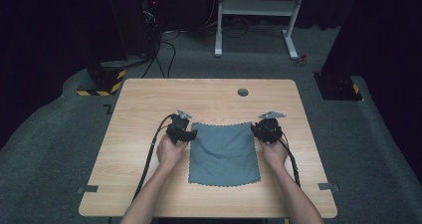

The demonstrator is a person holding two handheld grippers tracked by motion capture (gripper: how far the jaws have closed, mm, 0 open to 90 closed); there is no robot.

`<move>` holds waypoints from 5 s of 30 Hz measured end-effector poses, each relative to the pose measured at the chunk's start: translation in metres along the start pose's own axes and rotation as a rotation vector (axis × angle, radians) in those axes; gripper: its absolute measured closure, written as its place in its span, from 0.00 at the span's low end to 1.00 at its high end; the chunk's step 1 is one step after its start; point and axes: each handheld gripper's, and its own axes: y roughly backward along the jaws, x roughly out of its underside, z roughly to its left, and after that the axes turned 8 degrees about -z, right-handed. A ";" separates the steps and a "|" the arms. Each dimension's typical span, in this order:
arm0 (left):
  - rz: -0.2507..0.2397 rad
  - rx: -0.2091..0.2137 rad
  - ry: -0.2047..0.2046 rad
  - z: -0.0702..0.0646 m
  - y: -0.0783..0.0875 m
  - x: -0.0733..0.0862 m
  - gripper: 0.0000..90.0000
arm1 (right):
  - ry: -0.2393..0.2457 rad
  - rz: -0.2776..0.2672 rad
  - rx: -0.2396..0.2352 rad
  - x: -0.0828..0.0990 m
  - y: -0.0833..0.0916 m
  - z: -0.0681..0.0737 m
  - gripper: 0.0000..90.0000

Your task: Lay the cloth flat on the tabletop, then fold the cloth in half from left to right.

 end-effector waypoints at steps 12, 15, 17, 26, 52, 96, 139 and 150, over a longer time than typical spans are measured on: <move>0.021 0.105 -0.104 -0.053 0.059 0.073 0.47 | 0.145 -0.005 -0.197 0.072 0.085 0.050 0.94; 0.006 0.101 -0.106 -0.054 0.062 0.077 0.48 | 0.168 0.006 -0.211 0.082 0.091 0.057 0.99; 0.000 0.092 -0.095 -0.055 0.064 0.079 0.49 | 0.175 0.008 -0.209 0.085 0.091 0.059 0.99; 0.003 0.068 -0.124 -0.059 0.073 0.086 0.51 | 0.205 0.015 -0.196 0.100 0.101 0.062 0.95; -0.128 0.007 0.017 -0.030 0.032 0.070 0.44 | 0.239 -0.004 -0.300 0.060 0.036 0.143 0.71; -0.059 -0.023 0.101 0.034 -0.046 -0.006 0.52 | 0.334 -0.003 -0.497 0.045 0.023 0.214 0.79; -0.103 0.060 0.145 0.047 -0.042 -0.028 1.00 | 0.412 -0.031 -0.427 0.040 0.031 0.236 1.00; -0.082 0.055 0.136 0.058 -0.033 -0.030 1.00 | 0.416 -0.049 -0.450 0.030 0.033 0.244 1.00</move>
